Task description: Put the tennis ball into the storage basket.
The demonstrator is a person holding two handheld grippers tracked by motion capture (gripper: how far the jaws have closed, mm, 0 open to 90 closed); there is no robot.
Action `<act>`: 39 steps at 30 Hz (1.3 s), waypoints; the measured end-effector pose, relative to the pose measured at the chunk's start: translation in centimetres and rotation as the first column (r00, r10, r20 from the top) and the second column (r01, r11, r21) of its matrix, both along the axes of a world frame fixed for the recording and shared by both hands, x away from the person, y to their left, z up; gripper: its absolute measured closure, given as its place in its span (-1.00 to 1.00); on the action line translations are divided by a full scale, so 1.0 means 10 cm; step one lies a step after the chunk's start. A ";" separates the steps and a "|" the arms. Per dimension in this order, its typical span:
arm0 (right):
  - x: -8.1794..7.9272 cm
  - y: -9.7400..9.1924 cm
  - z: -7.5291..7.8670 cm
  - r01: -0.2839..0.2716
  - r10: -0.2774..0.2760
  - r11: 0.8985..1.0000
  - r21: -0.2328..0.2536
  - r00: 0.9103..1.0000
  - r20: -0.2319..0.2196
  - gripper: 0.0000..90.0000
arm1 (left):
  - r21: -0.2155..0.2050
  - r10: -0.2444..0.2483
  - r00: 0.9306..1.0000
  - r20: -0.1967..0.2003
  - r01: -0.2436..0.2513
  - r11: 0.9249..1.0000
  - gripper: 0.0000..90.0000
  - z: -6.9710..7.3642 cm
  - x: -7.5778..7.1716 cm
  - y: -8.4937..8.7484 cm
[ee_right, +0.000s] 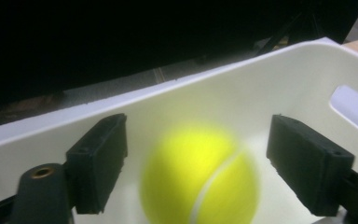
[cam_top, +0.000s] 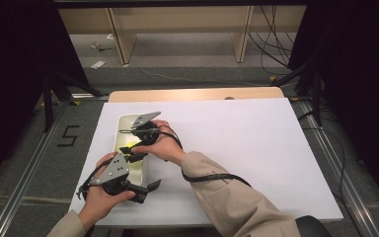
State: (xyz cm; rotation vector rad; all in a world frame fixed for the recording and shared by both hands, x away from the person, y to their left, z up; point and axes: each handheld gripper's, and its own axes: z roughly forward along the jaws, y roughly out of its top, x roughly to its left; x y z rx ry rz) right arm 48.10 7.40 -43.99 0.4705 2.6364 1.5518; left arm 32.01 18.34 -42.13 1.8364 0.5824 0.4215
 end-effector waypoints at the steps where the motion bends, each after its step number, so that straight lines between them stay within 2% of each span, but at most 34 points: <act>1: 0.01 -0.01 0.01 0.001 -0.001 1.000 0.000 1.000 -0.001 -0.65 | -0.001 0.000 1.000 0.000 0.000 1.000 -0.97 0.00 0.00 0.00; 11: 0.02 -0.07 0.07 0.022 -0.022 0.999 0.036 1.000 0.012 -0.66 | 0.002 -0.001 1.000 -0.002 0.001 1.000 -0.97 0.00 0.00 0.00; 19: 0.01 -0.13 0.10 0.024 -0.024 0.999 0.045 1.000 0.019 -0.66 | 0.001 0.000 1.000 -0.001 0.000 1.000 -0.97 0.00 0.00 0.00; 39: 0.00 -0.50 0.24 0.058 -0.060 0.996 0.073 0.998 0.035 -0.65 | 0.002 0.002 1.000 -0.002 -0.002 1.000 -0.96 0.00 0.00 0.00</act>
